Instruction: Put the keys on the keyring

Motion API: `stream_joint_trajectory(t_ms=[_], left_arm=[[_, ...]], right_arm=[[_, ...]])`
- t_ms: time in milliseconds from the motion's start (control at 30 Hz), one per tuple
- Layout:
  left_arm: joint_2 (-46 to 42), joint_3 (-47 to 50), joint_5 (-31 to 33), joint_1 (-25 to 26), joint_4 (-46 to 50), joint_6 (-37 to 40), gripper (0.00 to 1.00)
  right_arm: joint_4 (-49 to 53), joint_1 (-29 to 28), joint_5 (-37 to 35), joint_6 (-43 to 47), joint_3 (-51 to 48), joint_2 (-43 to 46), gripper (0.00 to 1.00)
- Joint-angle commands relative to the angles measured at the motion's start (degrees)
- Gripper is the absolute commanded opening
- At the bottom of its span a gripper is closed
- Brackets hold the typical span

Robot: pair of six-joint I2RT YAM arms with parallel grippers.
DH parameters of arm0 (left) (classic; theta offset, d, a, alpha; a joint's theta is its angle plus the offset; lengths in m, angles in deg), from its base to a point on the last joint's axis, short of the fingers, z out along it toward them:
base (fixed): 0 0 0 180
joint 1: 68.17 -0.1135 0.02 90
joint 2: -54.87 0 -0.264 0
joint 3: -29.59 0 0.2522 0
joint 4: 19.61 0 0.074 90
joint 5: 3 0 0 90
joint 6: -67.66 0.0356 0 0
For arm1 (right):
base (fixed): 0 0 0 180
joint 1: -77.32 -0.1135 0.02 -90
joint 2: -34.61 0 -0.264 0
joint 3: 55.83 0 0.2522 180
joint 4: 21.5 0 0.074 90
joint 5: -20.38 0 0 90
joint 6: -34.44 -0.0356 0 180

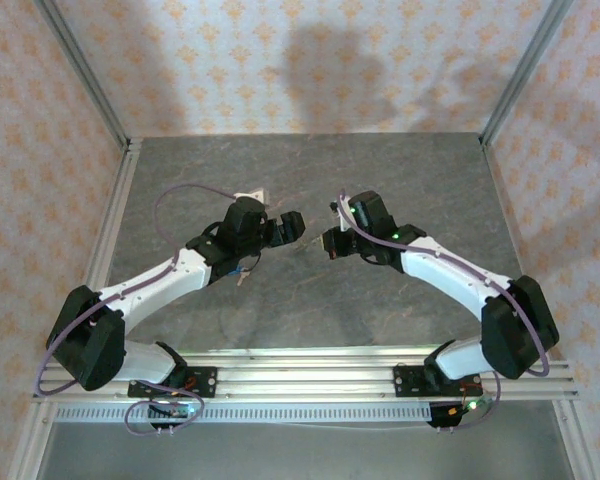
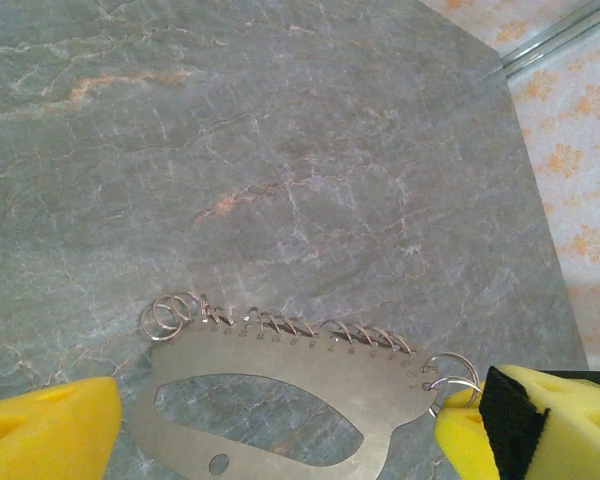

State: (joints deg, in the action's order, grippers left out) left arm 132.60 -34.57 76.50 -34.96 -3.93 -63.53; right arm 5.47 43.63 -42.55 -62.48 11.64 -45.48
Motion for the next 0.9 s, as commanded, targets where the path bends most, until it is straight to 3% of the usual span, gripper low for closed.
stream_joint_trajectory(t_ms=[0, 400, 667, 867], left_arm=[[-1.2, 0.4, -1.1, -0.4, 0.1, 1.9, 0.94], [-0.3, -2.9, -4.2, -1.2, -0.5, 3.2, 0.88], [-0.7, -7.4, -7.4, -2.6, 0.6, 4.6, 0.88], [-1.2, -10.2, -14.4, -7.8, 0.0, 6.0, 0.75]], right_arm=[[-4.4, 0.7, 2.5, -1.5, -1.3, 3.3, 0.00], [-15.6, 5.0, 8.9, -6.8, -3.7, 9.4, 0.00], [-16.6, 6.6, 14.8, -8.1, -0.3, 10.7, 0.00], [-18.9, 10.4, 24.6, -11.7, 1.5, 11.0, 0.00]])
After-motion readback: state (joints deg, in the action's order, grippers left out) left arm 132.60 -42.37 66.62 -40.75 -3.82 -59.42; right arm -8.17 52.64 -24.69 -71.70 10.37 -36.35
